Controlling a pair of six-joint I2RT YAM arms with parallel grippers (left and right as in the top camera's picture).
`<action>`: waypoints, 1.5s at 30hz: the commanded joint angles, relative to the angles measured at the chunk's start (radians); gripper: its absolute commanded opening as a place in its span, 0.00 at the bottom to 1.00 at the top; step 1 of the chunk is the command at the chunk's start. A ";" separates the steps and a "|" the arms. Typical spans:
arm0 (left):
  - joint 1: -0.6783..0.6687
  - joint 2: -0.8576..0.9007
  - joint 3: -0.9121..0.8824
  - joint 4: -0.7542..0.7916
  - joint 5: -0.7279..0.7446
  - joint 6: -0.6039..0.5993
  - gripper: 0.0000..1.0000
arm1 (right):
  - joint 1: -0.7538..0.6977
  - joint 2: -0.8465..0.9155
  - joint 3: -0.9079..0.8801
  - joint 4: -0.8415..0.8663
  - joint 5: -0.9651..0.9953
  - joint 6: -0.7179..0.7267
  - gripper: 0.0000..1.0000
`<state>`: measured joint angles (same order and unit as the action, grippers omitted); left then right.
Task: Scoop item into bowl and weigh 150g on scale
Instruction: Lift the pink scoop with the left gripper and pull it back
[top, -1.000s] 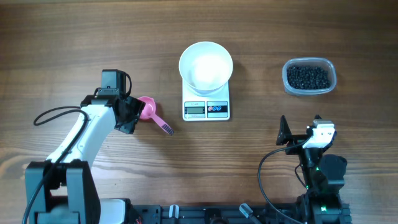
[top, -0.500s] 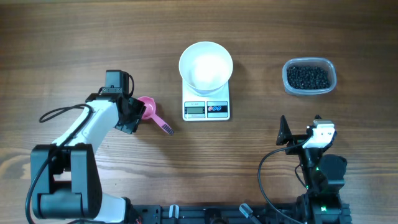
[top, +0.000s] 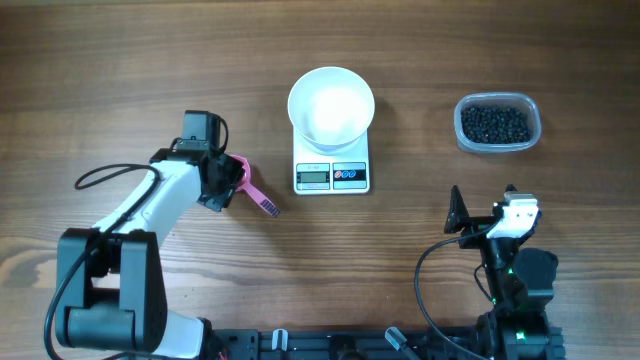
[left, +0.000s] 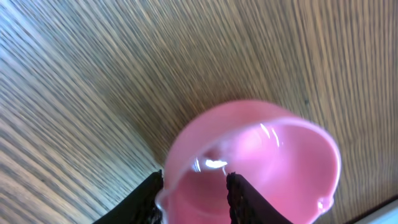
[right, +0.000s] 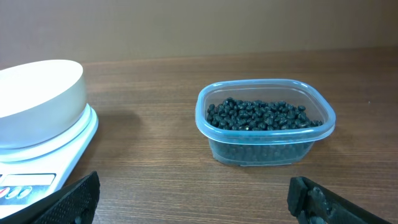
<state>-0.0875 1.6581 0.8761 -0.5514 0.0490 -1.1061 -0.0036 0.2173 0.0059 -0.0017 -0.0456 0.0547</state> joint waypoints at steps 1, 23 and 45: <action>-0.013 0.013 -0.011 0.002 -0.041 -0.006 0.36 | -0.002 0.004 -0.001 0.002 -0.016 0.005 1.00; -0.011 0.014 -0.048 0.025 -0.094 -0.032 0.04 | -0.002 0.004 -0.001 0.002 -0.016 0.004 1.00; 0.020 -0.452 -0.044 -0.212 0.004 -0.180 0.04 | -0.002 0.004 0.000 0.002 -0.016 0.005 1.00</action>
<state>-0.0715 1.3510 0.8349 -0.6960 0.0425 -1.2156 -0.0036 0.2173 0.0059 -0.0017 -0.0456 0.0547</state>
